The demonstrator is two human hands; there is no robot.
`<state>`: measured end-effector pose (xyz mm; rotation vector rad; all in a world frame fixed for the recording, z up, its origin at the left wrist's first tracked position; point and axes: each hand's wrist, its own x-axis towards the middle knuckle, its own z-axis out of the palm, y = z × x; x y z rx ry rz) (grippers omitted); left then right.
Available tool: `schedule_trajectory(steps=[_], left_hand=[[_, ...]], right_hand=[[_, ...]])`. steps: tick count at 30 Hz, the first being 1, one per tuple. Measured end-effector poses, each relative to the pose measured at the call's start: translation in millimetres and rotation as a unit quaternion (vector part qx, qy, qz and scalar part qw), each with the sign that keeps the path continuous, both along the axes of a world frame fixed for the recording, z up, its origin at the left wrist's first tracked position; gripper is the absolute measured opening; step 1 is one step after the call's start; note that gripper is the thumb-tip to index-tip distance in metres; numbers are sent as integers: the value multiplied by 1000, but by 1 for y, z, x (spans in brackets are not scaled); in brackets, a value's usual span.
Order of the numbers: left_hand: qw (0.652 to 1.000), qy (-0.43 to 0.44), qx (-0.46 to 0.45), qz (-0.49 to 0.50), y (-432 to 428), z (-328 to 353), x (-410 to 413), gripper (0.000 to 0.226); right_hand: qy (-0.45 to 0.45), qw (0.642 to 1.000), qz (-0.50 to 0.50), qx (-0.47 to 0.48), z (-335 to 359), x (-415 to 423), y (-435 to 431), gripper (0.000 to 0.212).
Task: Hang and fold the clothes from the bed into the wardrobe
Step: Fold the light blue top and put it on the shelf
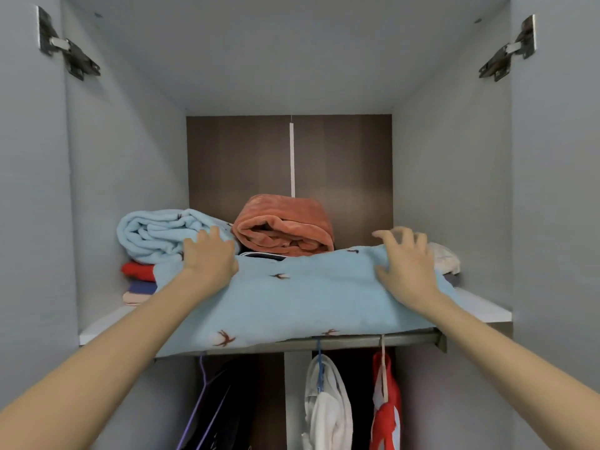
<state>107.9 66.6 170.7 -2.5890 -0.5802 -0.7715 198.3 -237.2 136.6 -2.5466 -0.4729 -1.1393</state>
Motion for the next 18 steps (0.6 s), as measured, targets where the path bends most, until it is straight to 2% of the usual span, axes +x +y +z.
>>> schedule_trajectory(steps=[1,2,3,4,5,7,9,11,16,18], left_hand=[[996,16,-36,-86,-9,5,12,41],[982,53,-89,-156,-17,7,24,39],[965,112,-139,-193,-25,9,33,41],[949,170,-174,-201,-29,10,42,46],[938,211,-194,-192,-30,12,49,53],[930,241,-217,-174,-24,15,59,70],[926,247,-227,-176,-19,16,65,85],[917,258,-238,-188,-16,15,67,91],[903,255,-288,-190,-18,17,60,81],[873,274,-352,-199,-20,18,50,84]], right_hand=[[-15,997,74,-15,2,-15,11,47],[16,988,149,-27,0,-29,22,43],[79,973,212,-44,-4,-44,32,50],[147,956,242,-76,-11,-56,42,65],[180,946,238,-123,-18,-63,50,83],[158,951,184,-190,-31,-66,62,100],[98,965,136,-203,-35,-63,67,93],[45,971,106,-211,-37,-60,73,76],[-24,969,95,-225,-36,-59,62,56],[-51,968,101,-223,-31,-66,52,51]])
